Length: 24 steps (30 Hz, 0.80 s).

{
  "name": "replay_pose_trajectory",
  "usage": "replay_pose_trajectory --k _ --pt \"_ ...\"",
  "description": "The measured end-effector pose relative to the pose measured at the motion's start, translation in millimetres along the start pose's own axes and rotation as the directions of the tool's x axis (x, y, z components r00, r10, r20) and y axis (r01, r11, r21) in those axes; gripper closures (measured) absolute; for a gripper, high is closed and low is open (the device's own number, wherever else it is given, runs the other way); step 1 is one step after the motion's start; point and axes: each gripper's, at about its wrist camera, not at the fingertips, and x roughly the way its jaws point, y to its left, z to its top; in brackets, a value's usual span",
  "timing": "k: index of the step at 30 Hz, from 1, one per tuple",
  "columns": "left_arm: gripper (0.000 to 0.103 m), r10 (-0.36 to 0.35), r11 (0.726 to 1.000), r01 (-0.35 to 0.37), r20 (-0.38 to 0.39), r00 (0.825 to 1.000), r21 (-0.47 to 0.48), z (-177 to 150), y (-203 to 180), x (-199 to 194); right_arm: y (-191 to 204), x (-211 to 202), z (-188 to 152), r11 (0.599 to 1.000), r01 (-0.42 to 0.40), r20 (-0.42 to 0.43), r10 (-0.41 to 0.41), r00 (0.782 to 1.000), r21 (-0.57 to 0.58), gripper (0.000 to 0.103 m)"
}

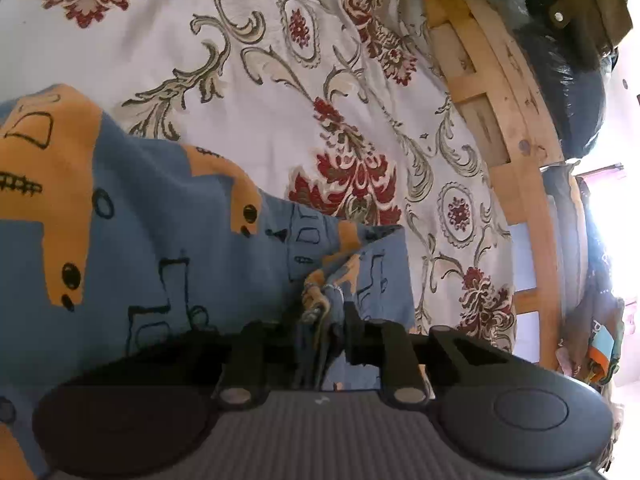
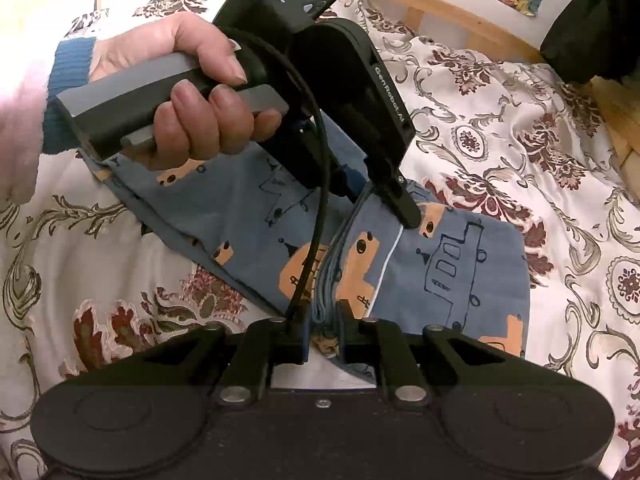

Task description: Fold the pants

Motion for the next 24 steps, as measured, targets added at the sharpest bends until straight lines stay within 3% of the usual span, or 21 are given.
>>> replay_pose_trajectory --k 10,18,24 --pt "0.085 0.024 0.998 -0.027 0.037 0.999 0.062 2.9 -13.6 -32.1 10.5 -16.3 21.7 1.000 0.009 0.048 -0.010 0.999 0.025 0.089" --pt "0.085 0.092 0.995 -0.092 0.013 0.996 0.048 5.1 18.2 -46.1 36.1 2.4 36.5 0.999 -0.038 0.033 0.038 0.999 0.002 0.089" --pt "0.085 0.083 0.996 -0.083 0.004 0.997 0.040 5.2 28.4 -49.1 40.8 9.5 44.6 0.998 -0.055 0.012 0.055 0.998 0.005 0.089"
